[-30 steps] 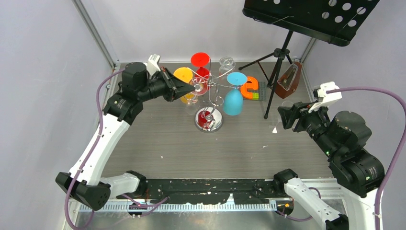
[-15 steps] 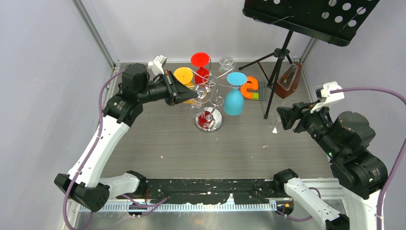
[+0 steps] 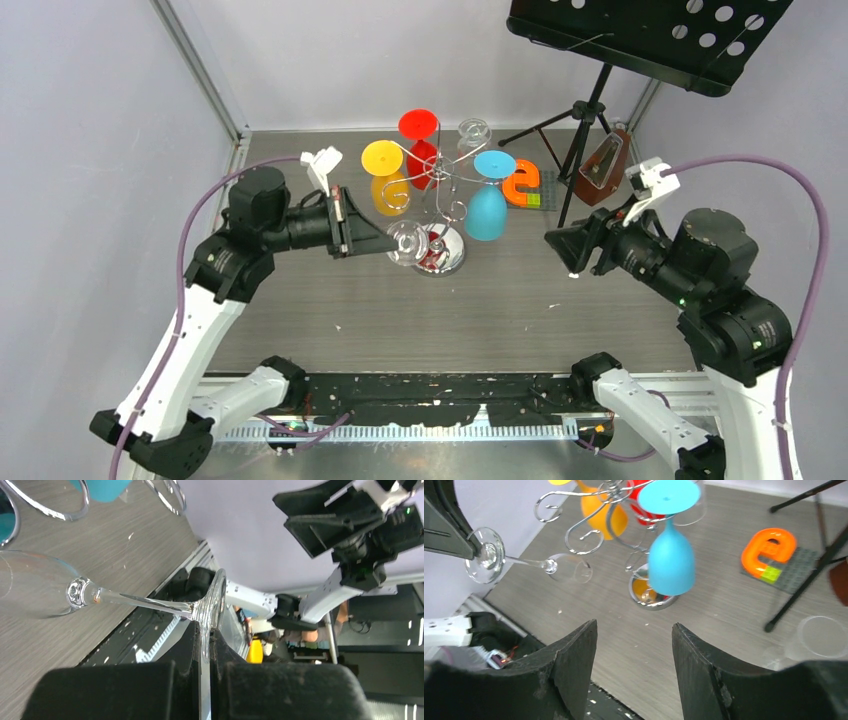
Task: Take the wine glass off the wine glass rack
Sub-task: Pick up the wine glass from the wine rack, then place the wine glass at the center of the board.
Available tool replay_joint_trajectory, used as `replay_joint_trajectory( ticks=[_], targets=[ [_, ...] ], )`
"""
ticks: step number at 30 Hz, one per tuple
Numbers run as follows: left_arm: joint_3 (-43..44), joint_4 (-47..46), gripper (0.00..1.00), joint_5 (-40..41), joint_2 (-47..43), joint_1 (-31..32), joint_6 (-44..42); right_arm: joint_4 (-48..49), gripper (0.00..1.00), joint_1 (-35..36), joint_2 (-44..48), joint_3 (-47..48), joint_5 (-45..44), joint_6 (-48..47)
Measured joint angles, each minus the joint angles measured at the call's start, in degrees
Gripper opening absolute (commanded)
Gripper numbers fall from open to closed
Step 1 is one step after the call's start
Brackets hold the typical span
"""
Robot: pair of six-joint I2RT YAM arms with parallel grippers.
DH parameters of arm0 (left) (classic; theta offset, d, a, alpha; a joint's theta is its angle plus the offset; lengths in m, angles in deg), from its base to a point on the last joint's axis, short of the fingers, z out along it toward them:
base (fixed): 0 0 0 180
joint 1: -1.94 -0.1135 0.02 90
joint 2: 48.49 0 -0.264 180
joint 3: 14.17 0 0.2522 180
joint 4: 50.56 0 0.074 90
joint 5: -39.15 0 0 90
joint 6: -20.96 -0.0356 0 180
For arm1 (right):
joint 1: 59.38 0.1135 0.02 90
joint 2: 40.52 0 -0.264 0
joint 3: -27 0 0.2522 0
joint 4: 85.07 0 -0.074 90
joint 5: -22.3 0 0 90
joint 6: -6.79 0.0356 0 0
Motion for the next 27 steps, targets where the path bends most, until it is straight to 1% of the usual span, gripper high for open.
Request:
replay_joint_trajectory(
  ticks=[5, 7, 12, 16, 20, 24, 27],
  targets=[
    [-0.24, 6.80, 0.00, 1.25, -3.74, 2.89, -7.30, 1.18, 0.63, 0.15, 0.28, -4.57, 6.69, 4.26],
    [-0.24, 9.79, 0.00, 3.06, -5.11, 5.31, -10.54, 1.25, 0.63, 0.68, 0.28, -5.38, 8.57, 5.97],
    [-1.18, 13.05, 0.00, 6.73, -7.43, 10.47, -15.02, 2.64, 0.63, 4.04, 0.68, -6.10, 10.73, 9.49],
    [-1.68, 14.12, 0.00, 10.64, -8.13, 15.30, -17.73, 4.37, 0.63, 10.03, 0.55, -7.72, 9.81, 12.02],
    [-1.68, 14.53, 0.00, 15.32, -8.09, 21.03, -19.93, 5.73, 0.63, 17.64, -0.46, -9.33, 6.08, 14.38],
    [-1.31, 15.19, 0.00, 22.08, -7.48, 28.85, -22.40, 8.09, 0.63, 23.71, -1.97, -11.43, 2.32, 16.96],
    [0.39, 17.03, 0.00, 27.08, -5.66, 34.69, -23.91, 9.46, 0.63, 26.29, -2.91, -12.83, 0.50, 18.75]
  ],
)
